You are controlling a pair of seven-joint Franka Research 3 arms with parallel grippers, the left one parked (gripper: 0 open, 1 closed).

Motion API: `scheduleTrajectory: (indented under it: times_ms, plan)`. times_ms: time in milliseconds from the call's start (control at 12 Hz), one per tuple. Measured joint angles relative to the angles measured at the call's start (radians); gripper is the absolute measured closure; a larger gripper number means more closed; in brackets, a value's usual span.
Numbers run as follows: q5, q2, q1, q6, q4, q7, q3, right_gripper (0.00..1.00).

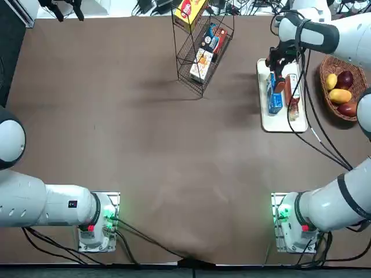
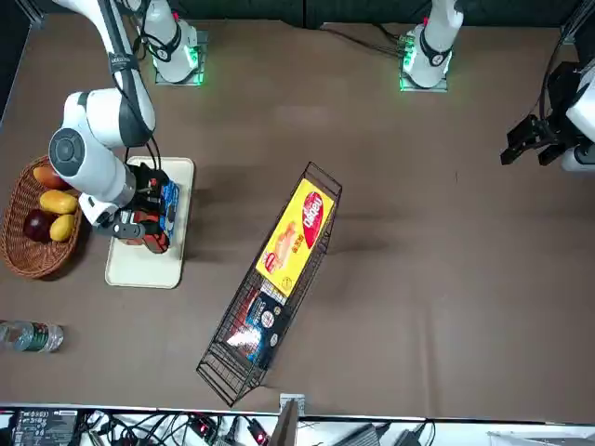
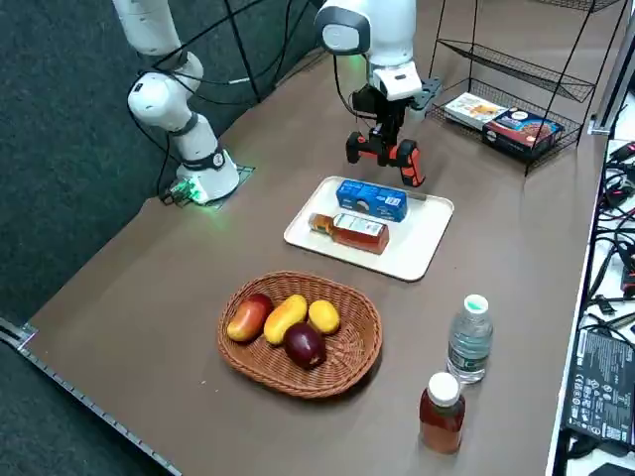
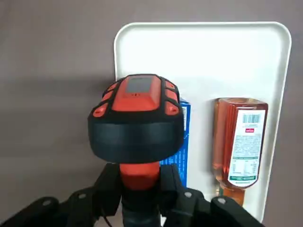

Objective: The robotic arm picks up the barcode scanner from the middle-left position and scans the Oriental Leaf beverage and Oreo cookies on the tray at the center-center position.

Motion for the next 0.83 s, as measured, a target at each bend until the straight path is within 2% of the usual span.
scheduleTrajectory:
  times_ms: [333, 833]
  plan:
    - [0.000, 0.000, -0.037, -0.020, 0.000, -0.085, 0.000, 0.58]
    - [0.000, -0.010, -0.053, -0.031, -0.017, -0.103, 0.000, 0.58]
